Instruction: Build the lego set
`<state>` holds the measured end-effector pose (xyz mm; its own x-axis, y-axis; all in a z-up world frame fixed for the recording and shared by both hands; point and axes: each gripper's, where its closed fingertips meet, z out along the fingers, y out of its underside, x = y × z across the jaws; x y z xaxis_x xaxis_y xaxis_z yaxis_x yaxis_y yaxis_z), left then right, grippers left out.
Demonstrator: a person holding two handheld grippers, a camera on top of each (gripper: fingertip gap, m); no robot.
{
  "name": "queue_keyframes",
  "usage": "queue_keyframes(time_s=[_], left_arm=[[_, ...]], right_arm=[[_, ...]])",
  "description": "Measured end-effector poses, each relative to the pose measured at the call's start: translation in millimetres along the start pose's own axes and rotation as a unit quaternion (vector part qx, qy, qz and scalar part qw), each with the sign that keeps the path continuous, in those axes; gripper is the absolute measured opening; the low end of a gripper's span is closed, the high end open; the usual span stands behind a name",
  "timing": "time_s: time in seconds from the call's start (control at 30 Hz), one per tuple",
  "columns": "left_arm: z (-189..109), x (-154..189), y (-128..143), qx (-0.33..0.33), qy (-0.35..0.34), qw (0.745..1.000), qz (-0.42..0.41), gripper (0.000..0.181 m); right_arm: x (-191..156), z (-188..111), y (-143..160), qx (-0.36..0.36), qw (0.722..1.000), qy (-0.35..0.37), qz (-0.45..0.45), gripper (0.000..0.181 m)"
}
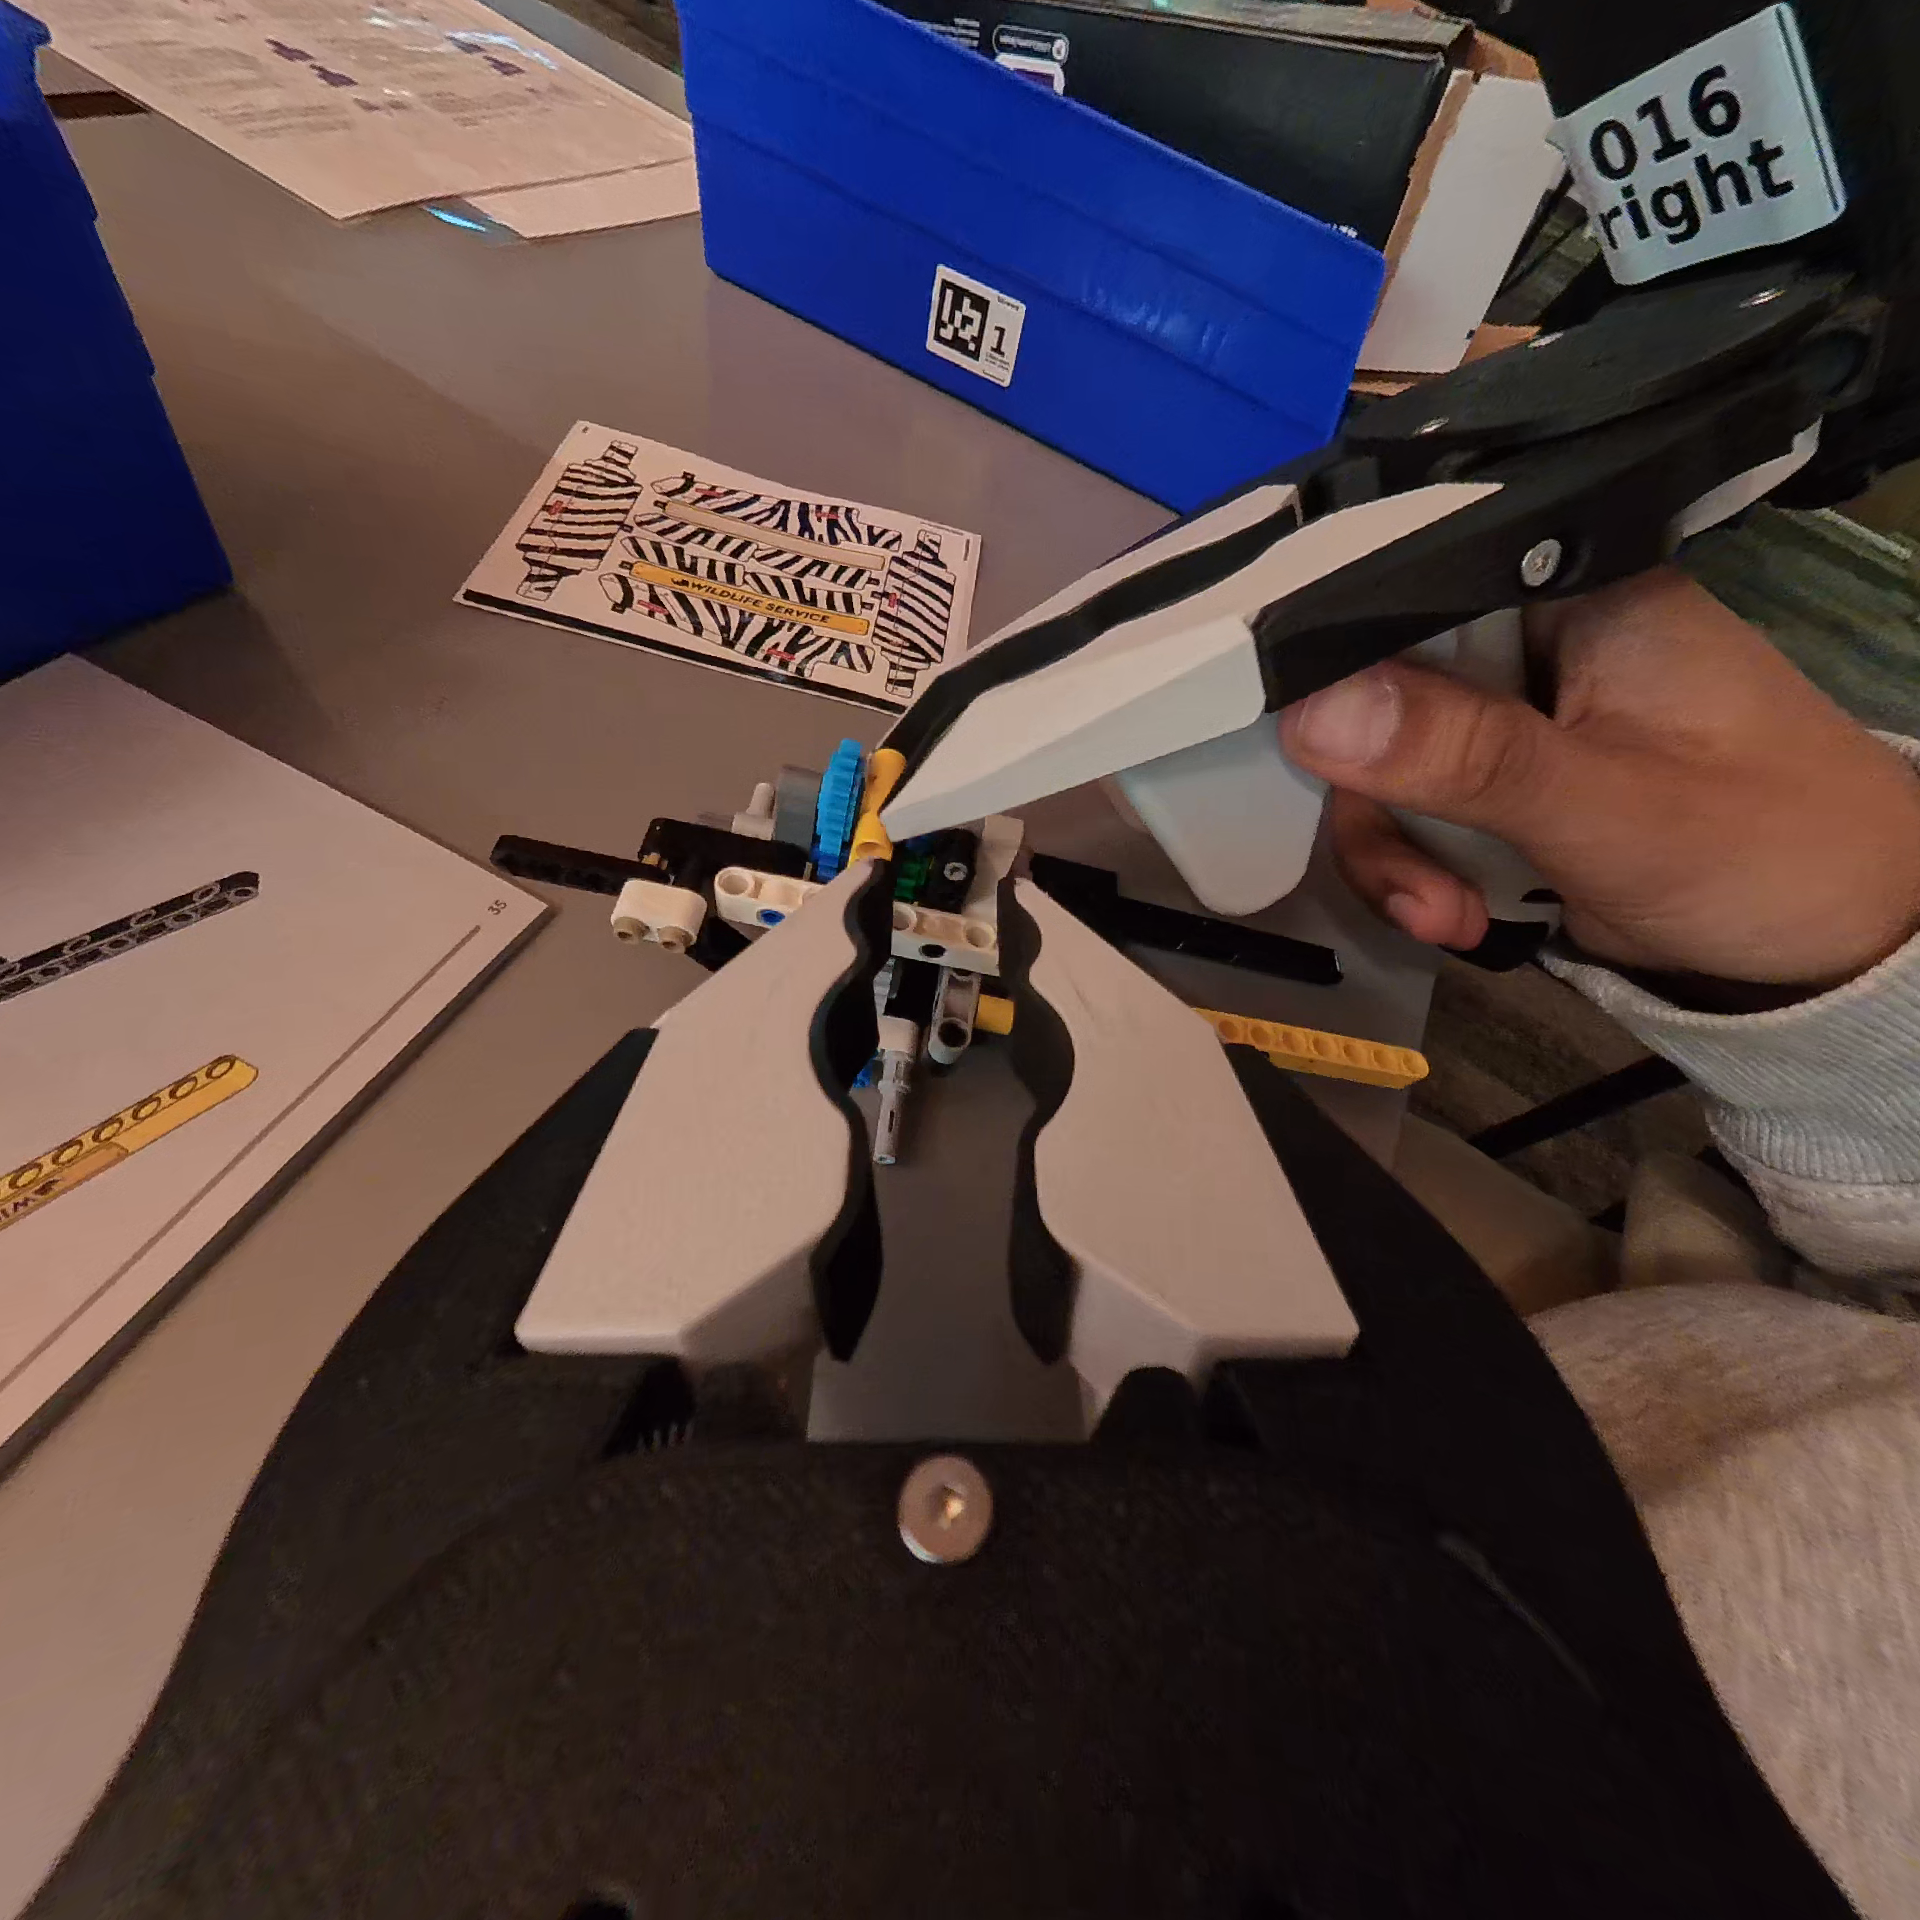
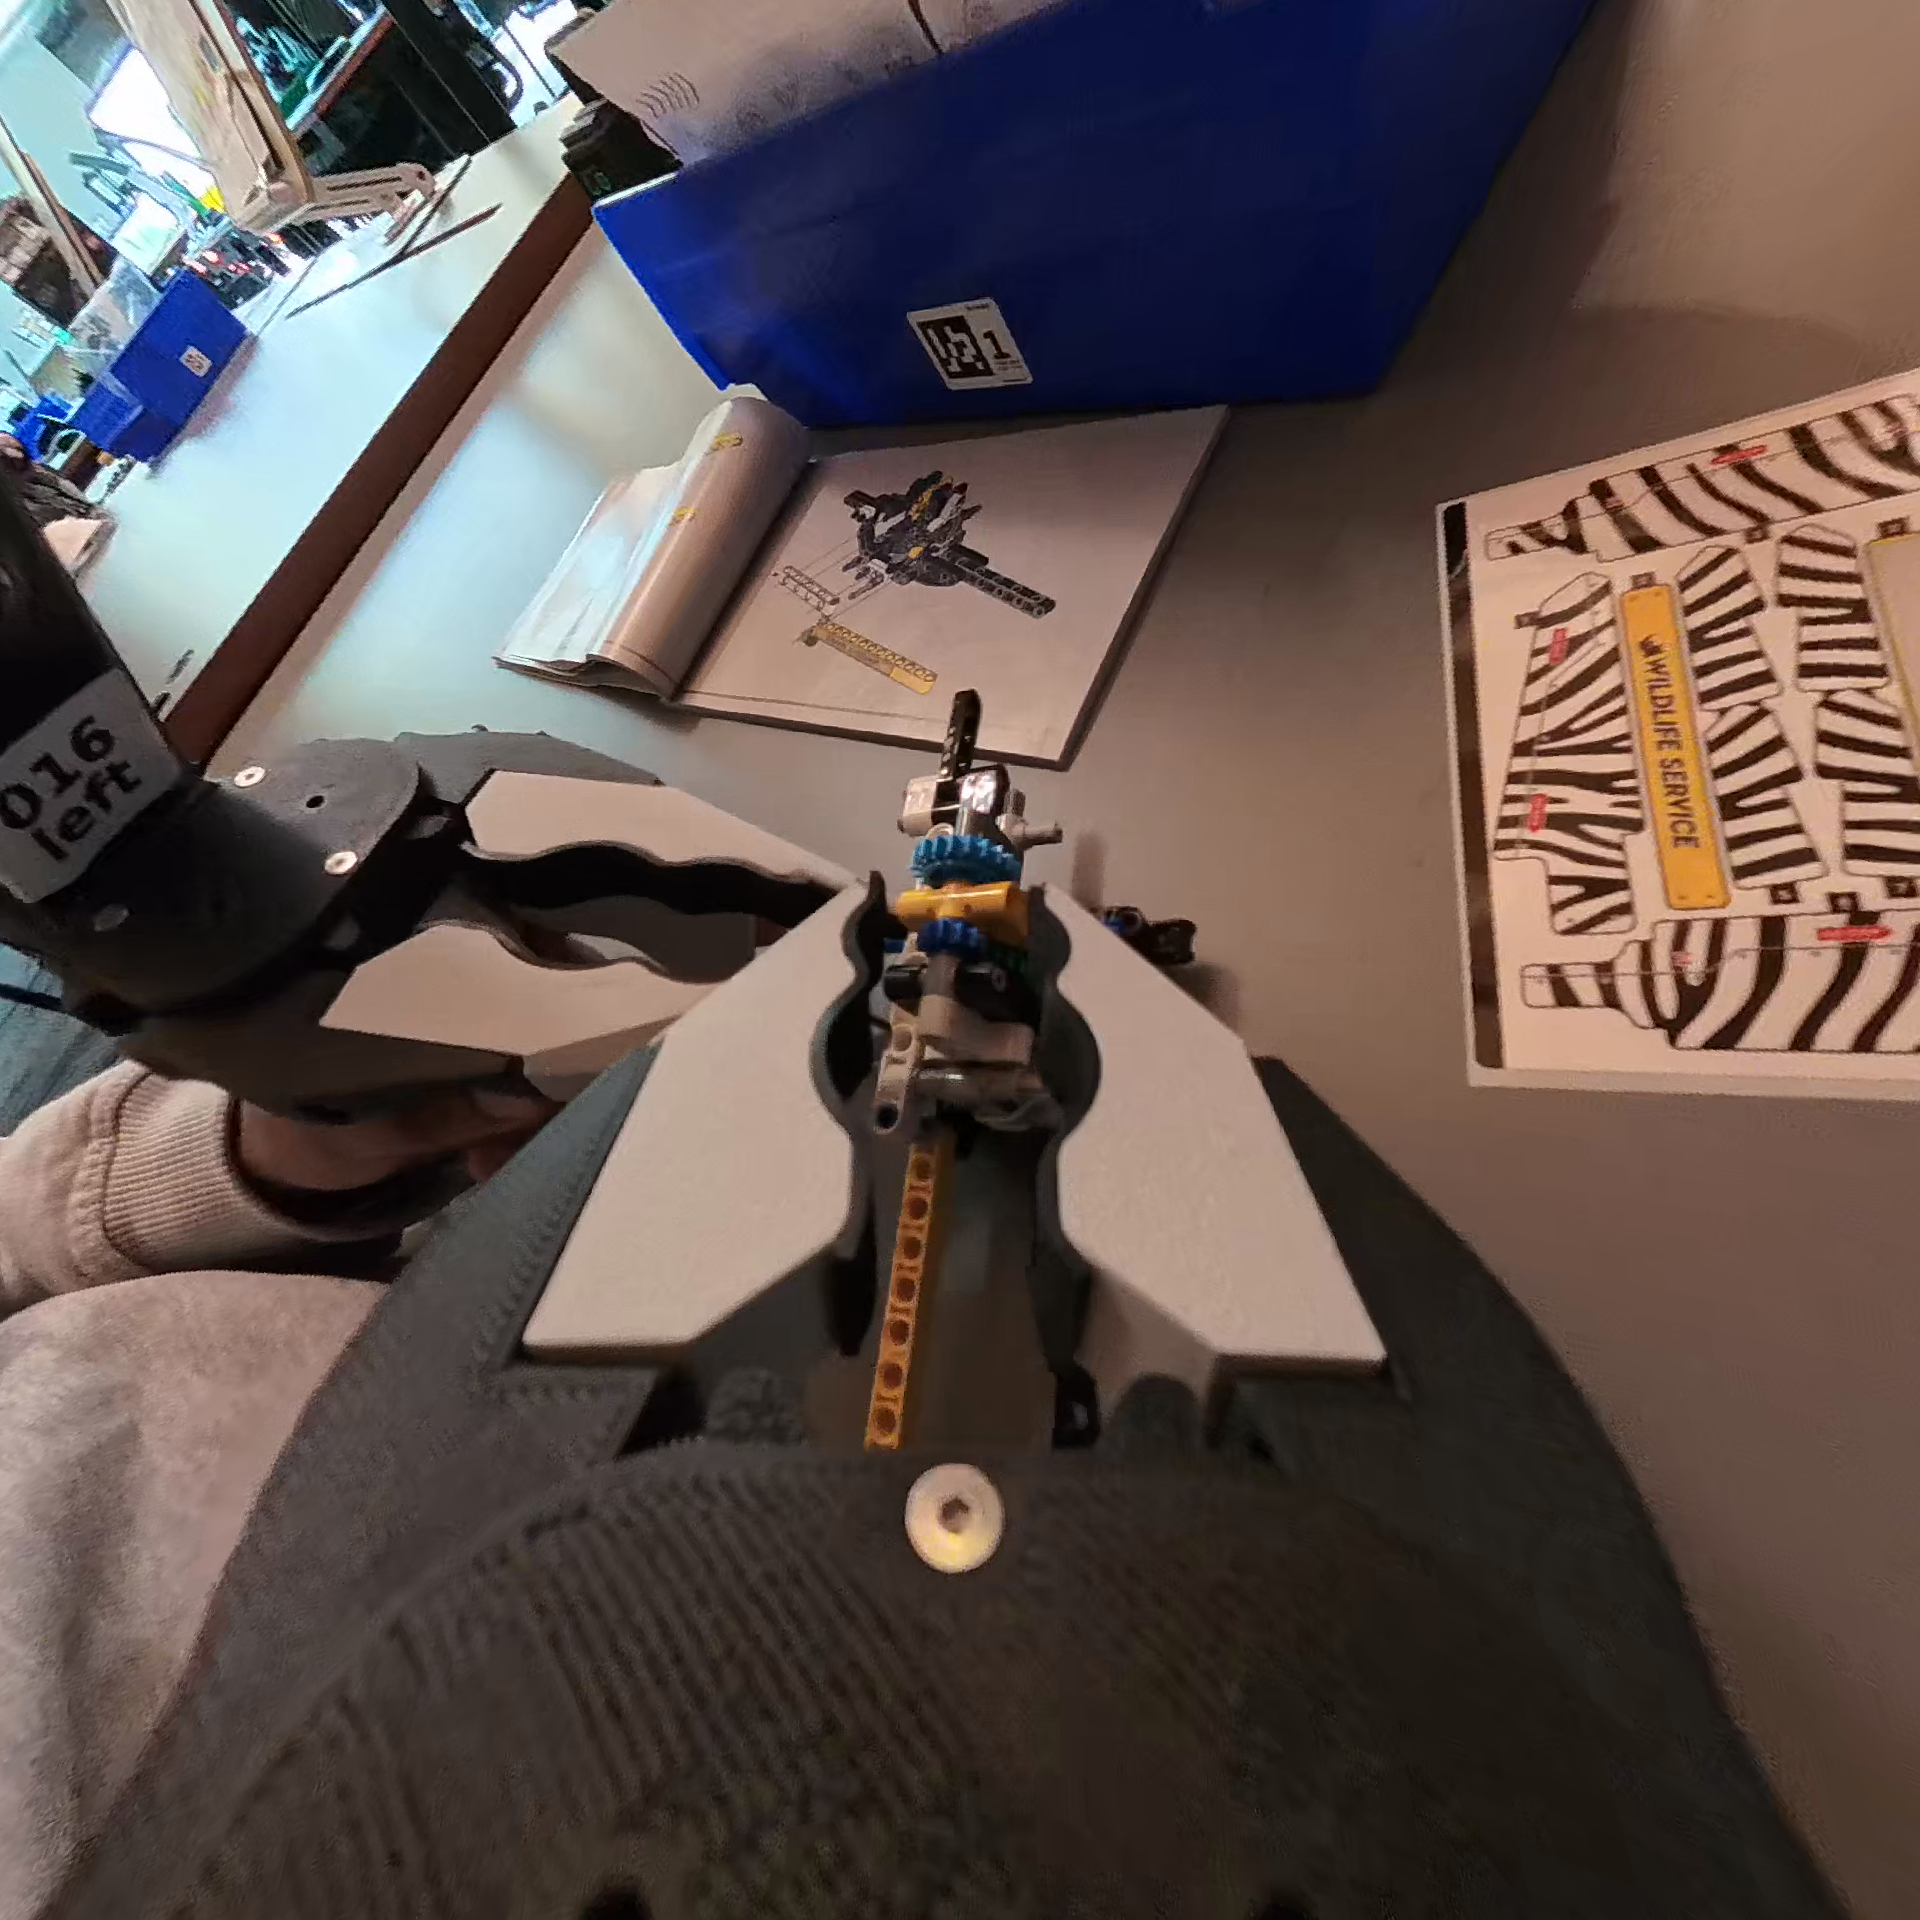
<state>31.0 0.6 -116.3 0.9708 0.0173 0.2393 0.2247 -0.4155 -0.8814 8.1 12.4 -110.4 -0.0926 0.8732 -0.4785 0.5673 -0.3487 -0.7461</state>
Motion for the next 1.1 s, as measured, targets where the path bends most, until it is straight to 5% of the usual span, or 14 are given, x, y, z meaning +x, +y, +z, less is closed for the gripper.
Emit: queue_keyframes(time_s=[0.53, 0.8, 1.1], left_arm=[[-22.2, -26.1, -6.0, 0.027, -0.037, 0.999, 0.027, 0.02], [-53.7, -14.0, 14.9, -0.052, 0.062, 0.988, 0.134, 0.024], [-60.3, -2.3, 14.5, -0.045, 0.155, 0.986, 0.049, 0.033]], right_arm=[[-7.7, 5.0, 4.8, -0.019, 0.999, -0.027, -0.018, 0.019], [-49.0, 10.6, 21.2, -0.06, 0.985, -0.143, -0.072, 0.03], [-60.1, 11.7, 35.7, -0.083, 0.966, -0.112, -0.219, 0.023]])
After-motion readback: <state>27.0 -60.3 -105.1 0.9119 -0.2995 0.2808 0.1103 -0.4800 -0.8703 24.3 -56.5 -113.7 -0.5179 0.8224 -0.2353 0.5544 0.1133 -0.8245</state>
